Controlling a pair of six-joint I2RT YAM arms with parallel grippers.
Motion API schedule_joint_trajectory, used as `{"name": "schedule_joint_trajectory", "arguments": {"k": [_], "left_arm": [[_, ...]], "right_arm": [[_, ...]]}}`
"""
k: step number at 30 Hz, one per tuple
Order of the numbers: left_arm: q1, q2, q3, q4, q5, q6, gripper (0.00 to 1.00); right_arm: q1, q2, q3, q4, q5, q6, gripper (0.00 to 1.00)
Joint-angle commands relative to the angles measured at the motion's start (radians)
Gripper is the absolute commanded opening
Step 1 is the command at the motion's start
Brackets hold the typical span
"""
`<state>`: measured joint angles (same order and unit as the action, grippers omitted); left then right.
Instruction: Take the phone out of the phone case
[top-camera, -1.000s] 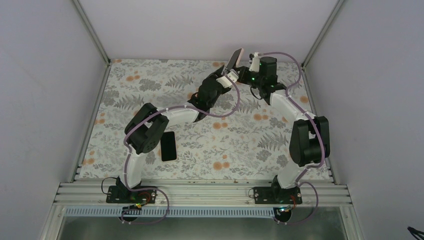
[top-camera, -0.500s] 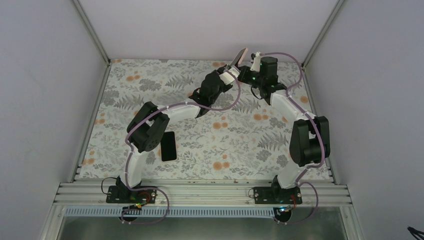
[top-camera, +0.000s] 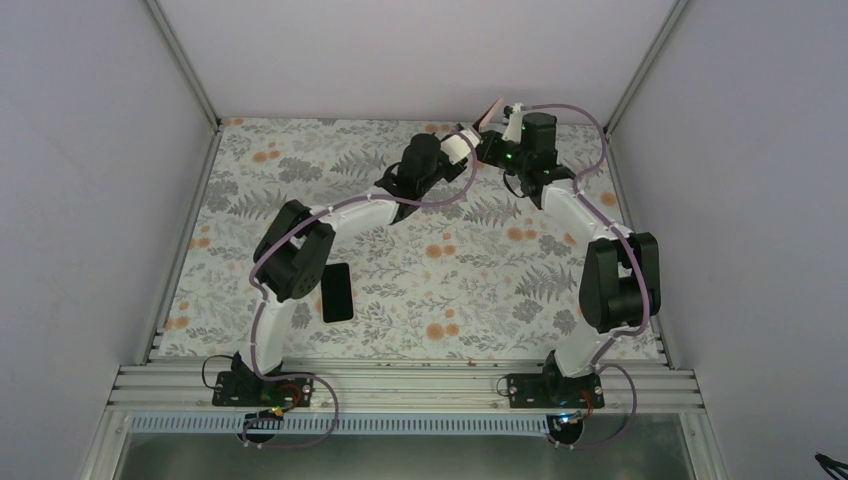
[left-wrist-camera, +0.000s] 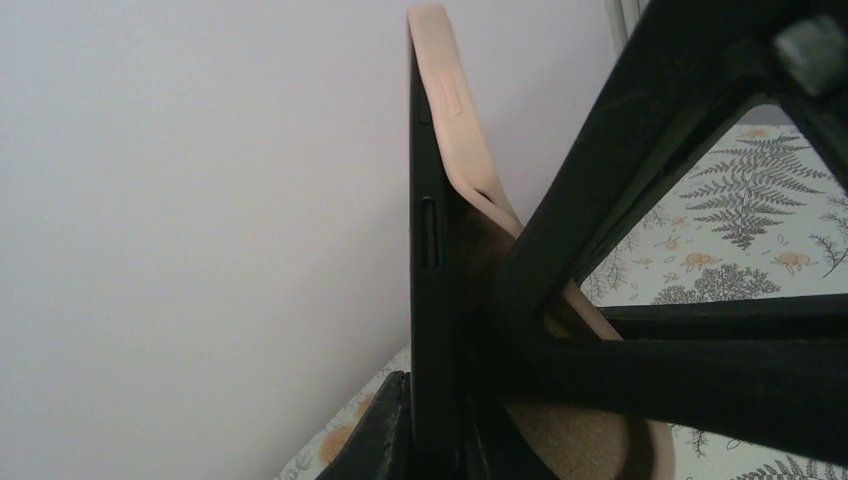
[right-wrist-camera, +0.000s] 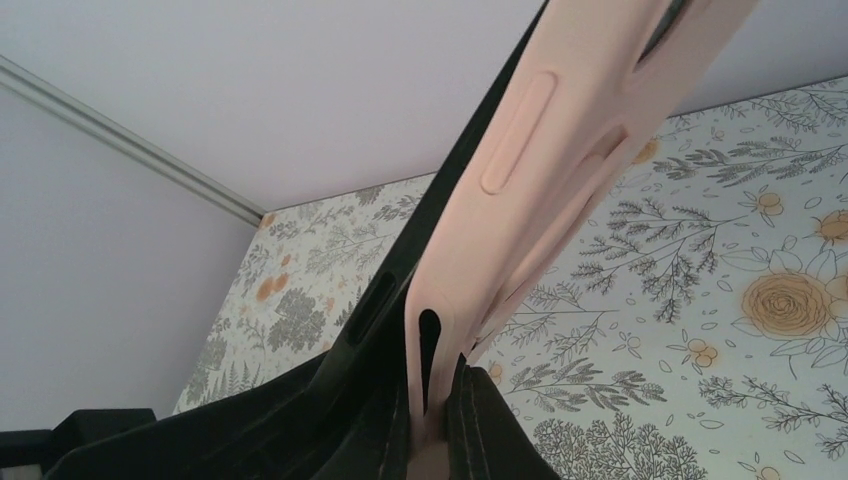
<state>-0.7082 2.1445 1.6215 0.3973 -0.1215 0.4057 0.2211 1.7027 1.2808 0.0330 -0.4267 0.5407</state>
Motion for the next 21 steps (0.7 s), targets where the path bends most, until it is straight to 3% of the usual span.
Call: {"name": "schedule_joint_trajectory", "arguments": {"k": [1,13,21], "left_arm": [[0.116,0.033,0.014,-0.005,-0.112,0.013,0.09],[0.174,-0.060,-0.087,0.025,-0.072,0.057,0.06],[0.209,-0.147,-0.146,0.033,-0.068,0.123,0.06]], "right_arm": [[0.050,-0.048,0.038,-0.083,-0.306,-0.070,0.03],[-0.041,-0.020,0.070,-0.202,-0.237,-0.195,0.03],[-0.103,-0.016,0.054,-0.240,-0.107,-0.307,0.03]]}}
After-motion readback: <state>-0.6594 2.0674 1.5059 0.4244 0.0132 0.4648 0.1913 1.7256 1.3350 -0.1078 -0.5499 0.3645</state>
